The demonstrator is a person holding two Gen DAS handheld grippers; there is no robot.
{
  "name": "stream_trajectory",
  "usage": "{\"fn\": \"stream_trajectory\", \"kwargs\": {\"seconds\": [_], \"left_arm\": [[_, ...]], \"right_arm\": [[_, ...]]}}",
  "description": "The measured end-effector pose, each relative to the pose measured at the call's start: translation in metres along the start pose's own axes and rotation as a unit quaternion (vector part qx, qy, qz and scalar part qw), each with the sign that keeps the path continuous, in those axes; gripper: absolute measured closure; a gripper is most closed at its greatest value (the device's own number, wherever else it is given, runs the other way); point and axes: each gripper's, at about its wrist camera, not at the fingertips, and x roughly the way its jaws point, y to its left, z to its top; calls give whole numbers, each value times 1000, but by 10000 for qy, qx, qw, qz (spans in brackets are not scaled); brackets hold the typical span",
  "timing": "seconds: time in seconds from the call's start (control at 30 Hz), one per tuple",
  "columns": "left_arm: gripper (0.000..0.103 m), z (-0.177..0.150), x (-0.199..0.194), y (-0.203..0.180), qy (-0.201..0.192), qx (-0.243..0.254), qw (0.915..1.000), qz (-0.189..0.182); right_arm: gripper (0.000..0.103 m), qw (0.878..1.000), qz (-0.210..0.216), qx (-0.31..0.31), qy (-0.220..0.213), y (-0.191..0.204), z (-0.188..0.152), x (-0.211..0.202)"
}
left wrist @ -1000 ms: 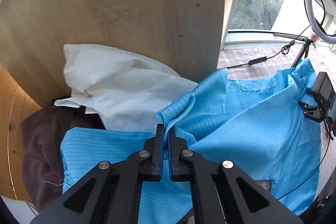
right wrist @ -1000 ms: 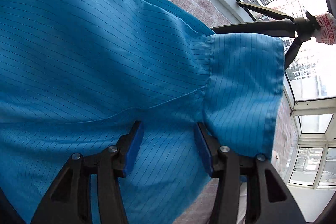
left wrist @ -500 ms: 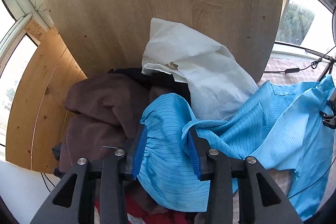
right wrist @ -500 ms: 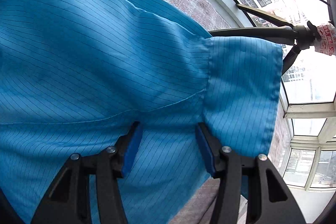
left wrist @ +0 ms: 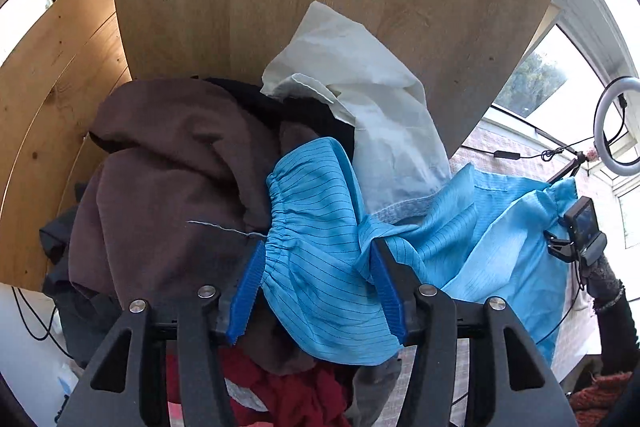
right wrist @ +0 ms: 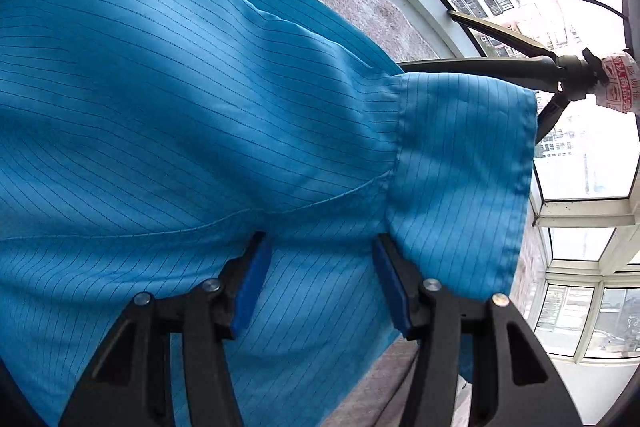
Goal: Fold clothes
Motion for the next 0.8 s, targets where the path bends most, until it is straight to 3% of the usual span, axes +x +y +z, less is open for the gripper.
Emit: {"fn": "stream_trajectory", "kwargs": {"seconds": [0.13, 0.3, 0.37, 0.43, 0.47, 0.63, 0.8], "left_arm": [[51, 0, -4, 21, 52, -311, 9991, 266], [50, -4, 26, 12, 434, -166, 9983, 363], [50, -5, 39, 5, 512, -74, 9968, 611], [66, -5, 50, -3, 525, 18, 9943, 923], [88, -5, 49, -6, 470, 23, 9941, 978], [90, -22, -2, -31, -84, 161, 9954, 937], [91, -68, -80, -74, -553, 506, 9953, 606]], "right_arm": [[50, 10000, 24, 44, -8, 1, -3, -2], [50, 10000, -70, 0, -13, 10, -2, -6], [50, 9999, -138, -46, -19, 18, -1, -9], [50, 9998, -187, -80, -27, 22, -1, -11], [50, 9998, -195, -96, -38, 23, -2, -12], [50, 9998, -135, -94, -79, 27, -3, -15], [50, 9996, -190, -163, -105, 13, -8, -18]]}}
